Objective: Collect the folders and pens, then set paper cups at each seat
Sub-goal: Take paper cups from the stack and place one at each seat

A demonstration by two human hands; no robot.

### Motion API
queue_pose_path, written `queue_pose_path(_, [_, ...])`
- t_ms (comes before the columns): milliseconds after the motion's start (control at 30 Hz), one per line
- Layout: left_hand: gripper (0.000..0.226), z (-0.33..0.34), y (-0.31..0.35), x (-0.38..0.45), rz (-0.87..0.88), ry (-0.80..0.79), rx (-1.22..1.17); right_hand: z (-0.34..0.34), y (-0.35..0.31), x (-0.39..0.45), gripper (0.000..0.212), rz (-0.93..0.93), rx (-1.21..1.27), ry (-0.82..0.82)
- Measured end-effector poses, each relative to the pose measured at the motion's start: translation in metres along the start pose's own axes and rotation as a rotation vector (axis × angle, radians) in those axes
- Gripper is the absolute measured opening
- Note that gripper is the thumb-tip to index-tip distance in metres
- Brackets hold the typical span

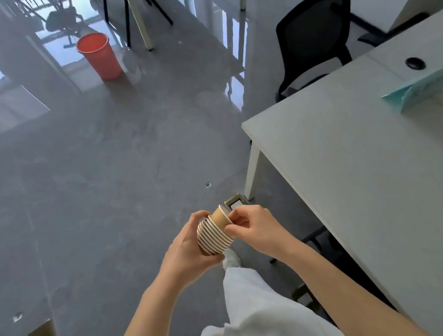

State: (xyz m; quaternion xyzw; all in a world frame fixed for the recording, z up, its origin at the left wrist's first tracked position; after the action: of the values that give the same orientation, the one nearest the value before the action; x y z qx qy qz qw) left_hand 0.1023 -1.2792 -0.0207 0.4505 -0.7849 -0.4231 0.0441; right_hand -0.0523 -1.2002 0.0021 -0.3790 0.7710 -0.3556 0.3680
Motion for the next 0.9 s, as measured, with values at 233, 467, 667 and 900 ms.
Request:
queue_pose_path(233, [0.077, -0.064, 0.036, 0.130, 0.000, 0.077, -0.031, -0.056, -0.052, 0.137, 0.013, -0.024, -0.001, 0.091])
queue_pose_path(467, [0.079, -0.092, 0.052, 0.242, 0.034, 0.074, -0.088, -0.090, -0.067, 0.224, 0.012, 0.065, 0.058, 0.243])
queue_pose_path(667, [0.078, -0.109, 0.076, 0.340, 0.053, -0.018, -0.143, -0.108, -0.072, 0.293, 0.010, 0.168, 0.183, 0.470])
queue_pose_path(900, [0.080, -0.156, 0.121, 0.504, 0.184, -0.180, -0.041, -0.153, -0.102, 0.405, 0.009, 0.276, 0.293, 0.779])
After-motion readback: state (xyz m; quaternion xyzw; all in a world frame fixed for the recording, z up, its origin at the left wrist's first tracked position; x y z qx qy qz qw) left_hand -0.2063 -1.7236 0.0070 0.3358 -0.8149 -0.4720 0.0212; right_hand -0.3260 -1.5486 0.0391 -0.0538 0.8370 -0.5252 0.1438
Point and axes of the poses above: each hand's wrist, its own x-axis towards the middle knuckle, its own z-axis out of the palm, y = z × x, the point moved 4 cm from there along x, towards the middle knuckle, and after that the axes turned 8 degrees about y, right-handed, at the moved point
